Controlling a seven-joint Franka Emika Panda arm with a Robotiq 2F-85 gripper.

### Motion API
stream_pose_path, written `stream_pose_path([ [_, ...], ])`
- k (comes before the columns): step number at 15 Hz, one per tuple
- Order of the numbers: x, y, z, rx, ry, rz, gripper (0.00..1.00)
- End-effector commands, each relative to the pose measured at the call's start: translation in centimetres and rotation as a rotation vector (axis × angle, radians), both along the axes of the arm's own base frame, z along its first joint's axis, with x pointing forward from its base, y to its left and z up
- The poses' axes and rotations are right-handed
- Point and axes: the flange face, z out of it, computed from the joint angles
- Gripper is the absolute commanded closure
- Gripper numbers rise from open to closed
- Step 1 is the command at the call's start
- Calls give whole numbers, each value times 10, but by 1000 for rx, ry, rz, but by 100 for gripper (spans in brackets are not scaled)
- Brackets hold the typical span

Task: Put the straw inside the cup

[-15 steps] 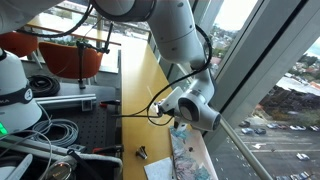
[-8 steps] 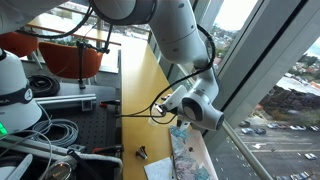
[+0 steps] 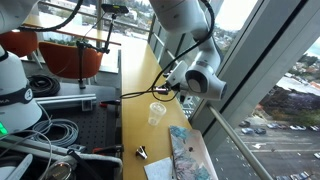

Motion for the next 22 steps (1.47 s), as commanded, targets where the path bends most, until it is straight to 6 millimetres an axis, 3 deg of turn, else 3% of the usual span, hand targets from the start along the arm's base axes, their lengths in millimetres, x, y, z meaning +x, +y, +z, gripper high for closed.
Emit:
stream_pose_path([
  [1,-47,44,54,-124,-29,155,0],
  [4,-91,73,93,-240,-64,296,0],
  [7,-137,89,130,-337,-134,430,0],
  [10,-183,92,156,-423,-221,545,0],
  [12,-200,88,162,-482,-286,606,0],
  [14,-207,80,159,-544,-361,656,0],
  [17,-202,64,146,-637,-495,712,0],
  [22,-166,32,136,-762,-770,696,0],
])
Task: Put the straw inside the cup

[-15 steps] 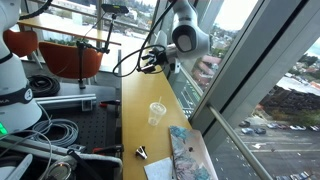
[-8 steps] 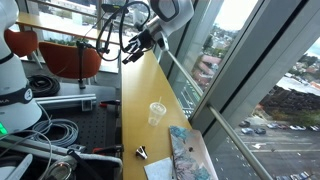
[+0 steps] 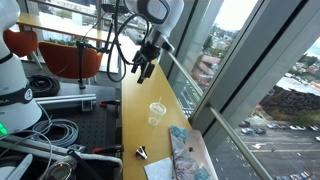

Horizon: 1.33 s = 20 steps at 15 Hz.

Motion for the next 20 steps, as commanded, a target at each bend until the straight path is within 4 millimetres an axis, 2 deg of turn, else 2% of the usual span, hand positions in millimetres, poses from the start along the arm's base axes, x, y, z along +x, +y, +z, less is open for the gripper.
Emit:
stream_pose_path([
  [1,17,-22,1,2,-198,42,0],
  [4,26,-33,1,27,-378,49,0],
  [6,25,-39,-2,38,-494,74,0],
  [7,31,-34,-1,36,-411,54,0],
  [20,29,-36,-4,37,-418,57,0],
])
